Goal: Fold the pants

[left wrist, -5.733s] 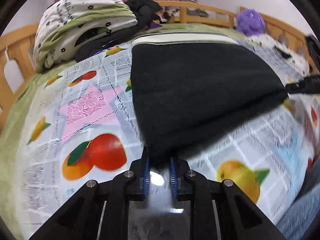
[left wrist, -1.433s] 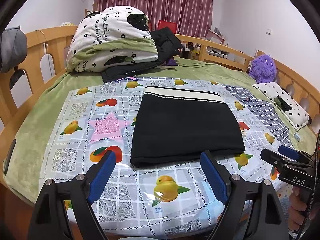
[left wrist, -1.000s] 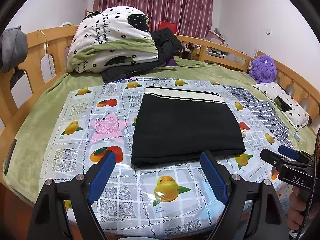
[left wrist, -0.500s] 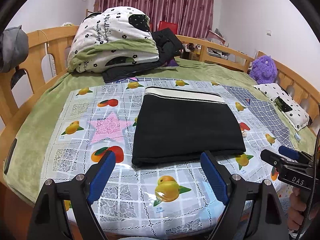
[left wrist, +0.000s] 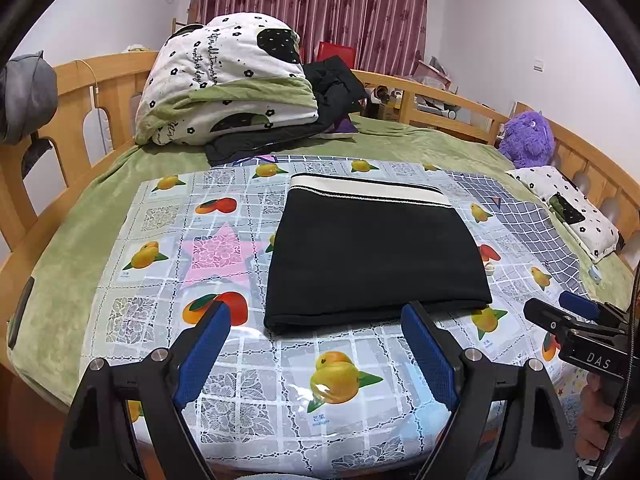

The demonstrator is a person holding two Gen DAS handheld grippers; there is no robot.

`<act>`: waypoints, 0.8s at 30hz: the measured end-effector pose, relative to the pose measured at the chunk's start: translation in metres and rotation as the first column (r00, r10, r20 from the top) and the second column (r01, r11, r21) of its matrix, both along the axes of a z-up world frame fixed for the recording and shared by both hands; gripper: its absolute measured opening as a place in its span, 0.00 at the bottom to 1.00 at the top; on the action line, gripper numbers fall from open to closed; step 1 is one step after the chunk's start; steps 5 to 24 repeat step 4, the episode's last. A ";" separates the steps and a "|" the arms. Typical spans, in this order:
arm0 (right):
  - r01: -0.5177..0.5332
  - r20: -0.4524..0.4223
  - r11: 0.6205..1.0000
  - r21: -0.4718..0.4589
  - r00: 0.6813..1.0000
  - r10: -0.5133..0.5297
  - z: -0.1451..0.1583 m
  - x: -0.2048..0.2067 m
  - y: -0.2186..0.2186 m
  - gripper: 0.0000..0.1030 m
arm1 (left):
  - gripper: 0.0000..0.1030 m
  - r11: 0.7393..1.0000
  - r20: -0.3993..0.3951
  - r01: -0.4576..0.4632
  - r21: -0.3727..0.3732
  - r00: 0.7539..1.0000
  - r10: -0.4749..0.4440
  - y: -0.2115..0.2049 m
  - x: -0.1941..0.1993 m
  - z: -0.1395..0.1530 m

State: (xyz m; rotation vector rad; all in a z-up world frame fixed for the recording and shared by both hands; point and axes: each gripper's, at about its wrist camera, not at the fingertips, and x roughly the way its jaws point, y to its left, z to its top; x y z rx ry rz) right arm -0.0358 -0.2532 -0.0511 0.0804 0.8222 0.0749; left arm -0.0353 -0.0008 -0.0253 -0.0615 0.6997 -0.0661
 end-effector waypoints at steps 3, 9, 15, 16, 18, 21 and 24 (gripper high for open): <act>0.002 0.002 1.000 -0.003 1.000 -0.002 0.001 0.000 -0.001 0.84 | 0.84 1.000 0.002 0.004 -0.002 1.000 -0.004 0.000 0.000 0.000; 0.003 0.003 1.000 -0.005 1.000 -0.003 0.001 0.000 -0.001 0.84 | 0.84 1.000 0.003 0.003 -0.003 1.000 -0.003 0.001 0.000 0.001; 0.003 0.003 1.000 -0.005 1.000 -0.003 0.001 0.000 -0.001 0.84 | 0.84 1.000 0.003 0.003 -0.003 1.000 -0.003 0.001 0.000 0.001; 0.003 0.003 1.000 -0.005 1.000 -0.003 0.001 0.000 -0.001 0.84 | 0.84 1.000 0.003 0.003 -0.003 1.000 -0.003 0.001 0.000 0.001; 0.003 0.003 1.000 -0.005 1.000 -0.003 0.001 0.000 -0.001 0.84 | 0.84 1.000 0.003 0.003 -0.003 1.000 -0.003 0.001 0.000 0.001; 0.003 0.003 1.000 -0.005 1.000 -0.003 0.001 0.000 -0.001 0.84 | 0.84 1.000 0.003 0.003 -0.003 1.000 -0.003 0.001 0.000 0.001; 0.003 0.003 1.000 -0.005 1.000 -0.003 0.001 0.000 -0.001 0.84 | 0.84 1.000 0.003 0.003 -0.003 1.000 -0.003 0.001 0.000 0.001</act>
